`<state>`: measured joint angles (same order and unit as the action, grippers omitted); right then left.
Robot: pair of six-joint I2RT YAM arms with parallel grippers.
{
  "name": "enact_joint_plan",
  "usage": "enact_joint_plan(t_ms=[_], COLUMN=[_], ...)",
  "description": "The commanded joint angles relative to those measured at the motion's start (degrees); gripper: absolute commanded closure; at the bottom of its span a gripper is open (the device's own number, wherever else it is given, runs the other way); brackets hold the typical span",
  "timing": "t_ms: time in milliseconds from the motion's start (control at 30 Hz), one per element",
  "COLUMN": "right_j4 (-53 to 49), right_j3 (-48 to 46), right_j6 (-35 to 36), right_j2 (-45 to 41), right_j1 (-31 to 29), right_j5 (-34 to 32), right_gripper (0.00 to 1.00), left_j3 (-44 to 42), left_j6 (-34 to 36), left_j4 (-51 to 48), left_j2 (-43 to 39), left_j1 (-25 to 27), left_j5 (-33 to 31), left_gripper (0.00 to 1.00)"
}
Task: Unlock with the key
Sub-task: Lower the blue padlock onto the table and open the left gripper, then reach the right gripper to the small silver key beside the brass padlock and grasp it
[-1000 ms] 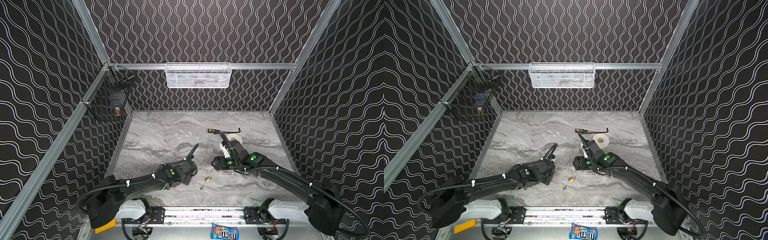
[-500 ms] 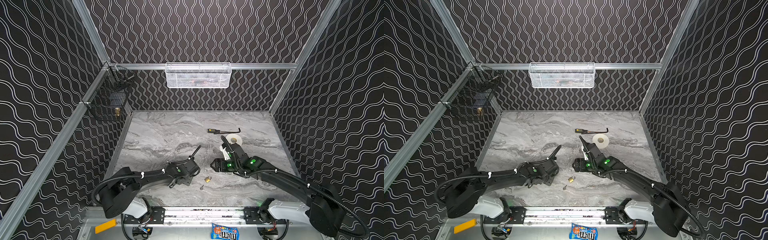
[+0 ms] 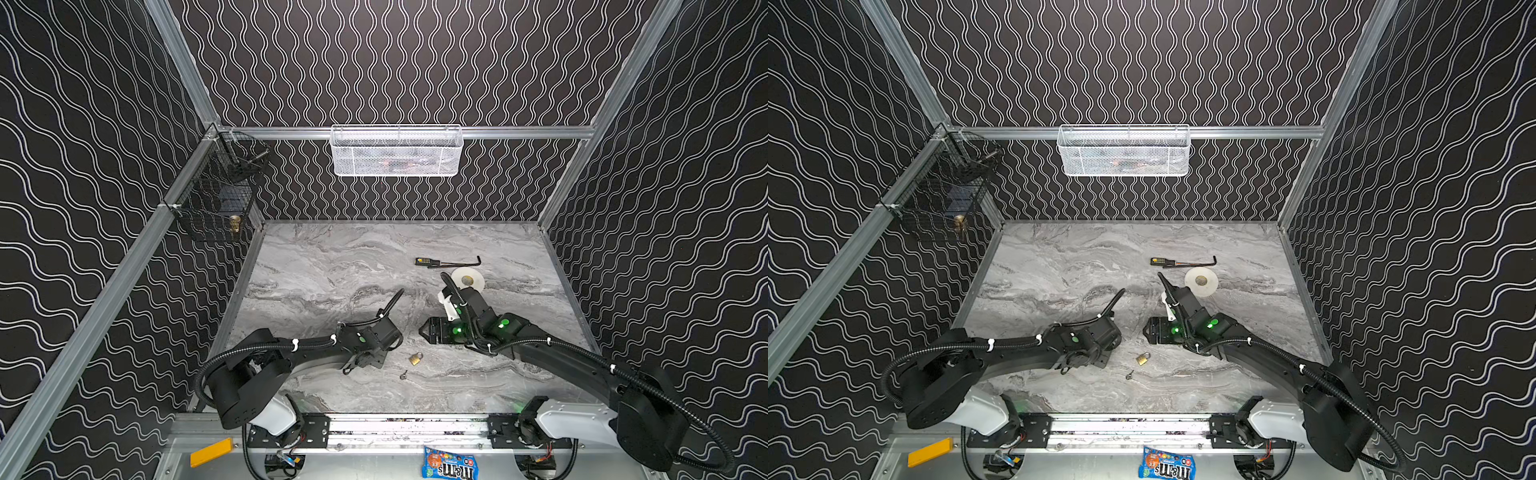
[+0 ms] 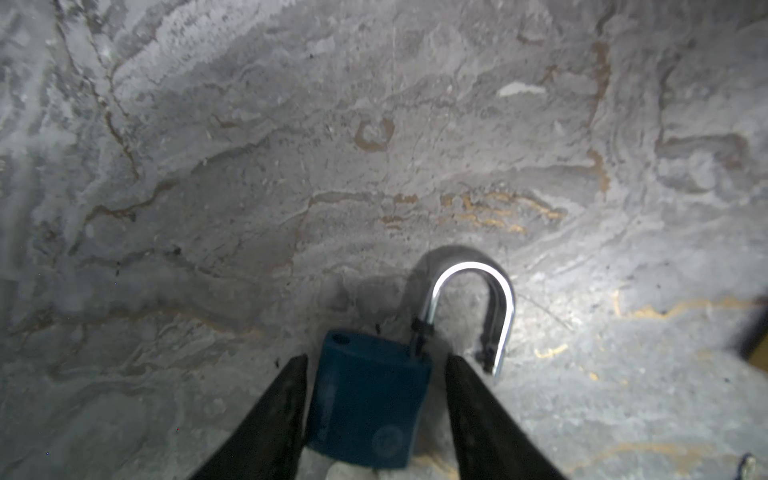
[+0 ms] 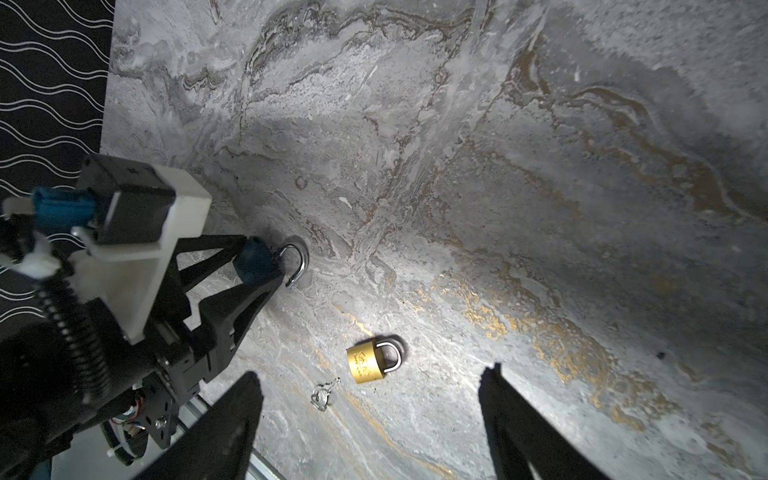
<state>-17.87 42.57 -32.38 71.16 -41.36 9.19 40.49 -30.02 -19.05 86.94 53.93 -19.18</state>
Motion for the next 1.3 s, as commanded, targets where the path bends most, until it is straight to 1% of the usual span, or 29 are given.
enact_joint_plan(t_ms=[0,100,200,233,333,433,533,600,800,867,933,1000,1067,1167,1267], right_j4=[2.6,2.3,2.2,2.2,1.7,-0.3,-3.7,-5.2,-8.6,-7.7,-4.6,-5.1,-4.2,-1.5,-0.3], right_j3=[-0.5,-0.3,0.0,0.1,0.7,1.9,3.3,3.3,2.3,2.0,1.7,2.8,3.1,3.6,4.4], right_j6=[-1.0,-0.9,-0.9,-0.9,-0.5,-0.5,-1.9,-4.5,-16.5,-18.5,-17.2,-16.6,-15.1,-12.2,-9.0], right_j2=[0.0,0.4,0.2,0.3,0.5,1.0,1.4,1.8,4.2,5.4,6.8,8.8,10.9,13.8,15.3], right_j1=[0.0,0.0,0.0,0.0,-0.1,-0.8,-4.1,-6.7,-18.1,-21.2,-23.9,-25.8,-26.3,-26.8,-27.4], right_j5=[1.1,1.0,1.0,1.1,1.3,1.0,-2.3,-3.5,-10.4,-12.0,-12.1,-14.2,-13.9,-12.3,-12.2], right_gripper=[0.16,0.16,0.16,0.16,0.16,0.16,0.17,0.17,0.20,0.22,0.27,0.30,0.32,0.40,0.45], left_j3=[-0.7,-0.8,-1.1,-1.0,-0.3,1.0,0.8,0.3,-0.2,-0.5,-1.5,-2.3,-3.1,-4.5,-5.1], left_j6=[-1.0,-0.9,-0.9,-0.9,-1.2,-1.8,-2.3,-2.5,-3.8,-5.2,-6.5,-7.7,-8.8,-10.6,-11.5], left_j4=[-1.5,-0.9,-0.6,-0.8,-1.6,-3.7,-3.5,-3.7,-7.7,-9.4,-10.0,-10.6,-11.0,-11.6,-12.9], left_j2=[0.5,0.3,-0.5,-0.9,-2.8,-6.8,-12.9,-17.0,-28.1,-31.3,-34.7,-37.7,-40.5,-44.0,-46.5], left_j1=[-0.3,-0.5,-0.7,-1.0,-2.3,-3.5,-3.7,-4.2,-5.2,-5.1,-5.2,-5.2,-5.2,-5.2,-5.2], left_j5=[0.7,1.5,1.9,1.9,2.3,2.0,3.2,3.7,4.3,4.3,5.2,6.0,6.4,6.8,7.3], left_gripper=[0.34,0.31,0.23,0.22,0.21,0.18,0.18,0.18,0.16,0.16,0.16,0.16,0.15,0.14,0.14])
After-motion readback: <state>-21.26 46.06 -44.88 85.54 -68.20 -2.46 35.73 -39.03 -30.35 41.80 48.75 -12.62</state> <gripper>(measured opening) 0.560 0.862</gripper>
